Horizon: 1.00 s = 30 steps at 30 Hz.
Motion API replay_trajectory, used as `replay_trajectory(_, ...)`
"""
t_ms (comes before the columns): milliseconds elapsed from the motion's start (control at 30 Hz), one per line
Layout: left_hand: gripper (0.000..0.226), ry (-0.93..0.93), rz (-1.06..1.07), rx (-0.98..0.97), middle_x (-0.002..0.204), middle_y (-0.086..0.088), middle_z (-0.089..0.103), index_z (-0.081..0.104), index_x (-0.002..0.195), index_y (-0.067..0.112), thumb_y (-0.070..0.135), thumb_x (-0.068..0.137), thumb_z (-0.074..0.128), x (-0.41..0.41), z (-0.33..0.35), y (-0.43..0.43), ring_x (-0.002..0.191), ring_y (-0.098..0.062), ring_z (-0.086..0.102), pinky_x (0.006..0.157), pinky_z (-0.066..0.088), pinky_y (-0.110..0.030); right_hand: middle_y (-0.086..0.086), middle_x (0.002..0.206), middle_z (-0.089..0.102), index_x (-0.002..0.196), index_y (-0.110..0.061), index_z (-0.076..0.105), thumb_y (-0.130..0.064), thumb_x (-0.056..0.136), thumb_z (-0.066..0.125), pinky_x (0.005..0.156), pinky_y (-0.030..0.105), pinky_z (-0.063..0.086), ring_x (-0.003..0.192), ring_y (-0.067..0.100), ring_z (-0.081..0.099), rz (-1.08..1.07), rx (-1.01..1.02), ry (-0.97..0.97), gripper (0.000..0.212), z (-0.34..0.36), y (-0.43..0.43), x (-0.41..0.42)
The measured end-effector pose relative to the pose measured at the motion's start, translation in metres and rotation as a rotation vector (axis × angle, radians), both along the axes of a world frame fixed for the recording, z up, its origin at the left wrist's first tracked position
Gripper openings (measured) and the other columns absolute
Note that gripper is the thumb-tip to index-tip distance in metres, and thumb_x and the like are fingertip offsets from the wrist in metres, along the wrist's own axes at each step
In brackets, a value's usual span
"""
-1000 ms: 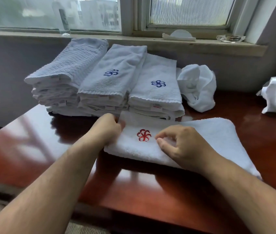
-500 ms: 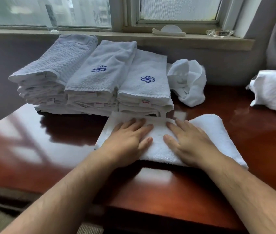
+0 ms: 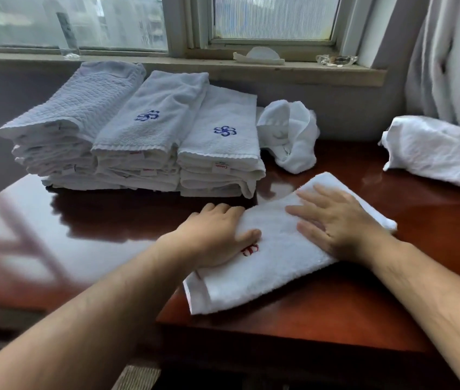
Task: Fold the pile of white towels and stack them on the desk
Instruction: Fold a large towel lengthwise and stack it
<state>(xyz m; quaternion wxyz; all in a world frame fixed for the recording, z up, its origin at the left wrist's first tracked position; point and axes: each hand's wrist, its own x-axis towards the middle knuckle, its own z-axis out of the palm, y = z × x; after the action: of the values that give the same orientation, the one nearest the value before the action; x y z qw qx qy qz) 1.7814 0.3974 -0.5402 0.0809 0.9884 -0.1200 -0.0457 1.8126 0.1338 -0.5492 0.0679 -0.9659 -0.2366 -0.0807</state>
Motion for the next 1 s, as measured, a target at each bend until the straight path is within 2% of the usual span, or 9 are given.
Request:
replay_trajectory(100, 0.070, -0.030, 0.029, -0.103, 0.134, 0.003, 0.050, 0.041, 0.143, 0.031, 0.076, 0.090, 0.038, 0.003, -0.008, 0.000, 0.126, -0.021, 0.044, 0.105, 0.041, -0.043, 0.012, 0.150, 0.048, 0.136, -0.020, 0.062, -0.036, 0.091, 0.065, 0.116, 0.046, 0.023, 0.143, 0.036, 0.034, -0.420, 0.345, -0.210, 0.048, -0.010, -0.006, -0.008)
replay_trajectory(200, 0.066, 0.011, 0.050, -0.123, 0.118, 0.005, 0.057, 0.051, 0.130, 0.030, 0.078, 0.086, 0.044, 0.008, -0.005, 0.003, 0.106, -0.019, 0.056, 0.090, 0.049, -0.038, 0.020, 0.142, 0.052, 0.140, -0.010, 0.055, -0.027, 0.087, 0.067, 0.110, 0.040, 0.034, 0.132, 0.036, 0.046, -0.733, 0.763, -0.084, 0.058, -0.012, -0.022, -0.011)
replay_trajectory(300, 0.062, 0.075, 0.051, -0.136, 0.111, 0.004, 0.065, 0.060, 0.116, 0.023, 0.076, 0.088, 0.046, 0.028, 0.004, -0.010, 0.096, -0.019, 0.059, 0.083, 0.049, -0.035, 0.010, 0.140, 0.057, 0.147, -0.012, 0.048, -0.021, 0.086, 0.067, 0.096, 0.029, 0.044, 0.122, 0.022, 0.057, -0.868, 1.302, -0.003, 0.064, -0.011, -0.024, -0.017)
replay_trajectory(433, 0.060, 0.152, 0.021, -0.332, 0.086, 0.004, 0.063, 0.067, 0.095, 0.015, 0.073, 0.088, 0.053, 0.072, 0.017, -0.053, 0.081, -0.016, 0.060, 0.066, 0.039, -0.029, -0.012, 0.092, 0.058, 0.128, -0.015, 0.059, -0.021, 0.078, 0.073, 0.079, 0.019, 0.044, 0.079, 0.000, 0.055, -0.894, 1.762, 0.019, 0.052, -0.006, -0.013, -0.025)
replay_trajectory(600, 0.090, 0.340, 0.050, -0.423, 0.110, 0.001, 0.069, 0.066, 0.118, 0.019, 0.086, 0.059, 0.068, 0.097, 0.018, -0.089, 0.096, -0.019, 0.068, 0.088, 0.054, -0.034, 0.002, 0.071, 0.073, 0.081, -0.012, 0.067, -0.023, 0.081, 0.080, 0.063, 0.032, 0.050, 0.058, 0.016, 0.065, -0.874, 1.901, 0.211, 0.018, 0.011, -0.019, -0.034)
replay_trajectory(700, 0.078, 0.356, 0.065, -0.485, 0.094, 0.005, 0.074, 0.071, 0.105, 0.025, 0.081, 0.050, 0.077, 0.104, 0.014, -0.096, 0.079, -0.016, 0.073, 0.068, 0.059, -0.030, -0.002, 0.078, 0.077, 0.090, -0.019, 0.072, -0.040, 0.082, 0.080, 0.058, 0.029, 0.047, 0.061, 0.014, 0.069, -0.719, 1.861, 0.428, 0.024, 0.013, -0.022, -0.037)
replay_trajectory(767, 0.055, 0.369, 0.006, -0.636, 0.083, 0.009, 0.077, 0.074, 0.099, 0.026, 0.066, 0.063, 0.084, 0.105, 0.011, -0.092, 0.069, -0.011, 0.074, 0.053, 0.055, -0.022, 0.003, 0.094, 0.079, 0.103, -0.015, 0.073, -0.038, 0.082, 0.081, 0.074, 0.037, 0.057, 0.081, 0.021, 0.075, -0.635, 1.890, 0.496, 0.032, 0.013, -0.020, -0.035)
replay_trajectory(900, 0.027, 0.332, -0.166, -0.873, 0.098, 0.004, 0.078, 0.072, 0.106, 0.026, 0.044, 0.087, 0.077, 0.097, 0.018, -0.075, 0.090, -0.014, 0.075, 0.083, 0.061, -0.035, 0.018, 0.112, 0.074, 0.123, -0.002, 0.066, -0.028, 0.073, 0.083, 0.086, 0.047, 0.059, 0.099, 0.034, 0.074, -0.490, 2.057, 0.569, 0.059, 0.008, -0.001, -0.031)
replay_trajectory(1000, 0.018, 0.114, -0.169, -0.810, 0.092, 0.006, 0.075, 0.067, 0.100, 0.030, 0.045, 0.092, 0.070, 0.087, 0.030, -0.061, 0.086, -0.012, 0.073, 0.086, 0.059, -0.041, 0.018, 0.109, 0.075, 0.119, 0.000, 0.068, -0.030, 0.086, 0.075, 0.076, 0.040, 0.062, 0.098, 0.032, 0.075, -0.444, 2.015, 0.635, 0.045, 0.004, 0.022, -0.027)
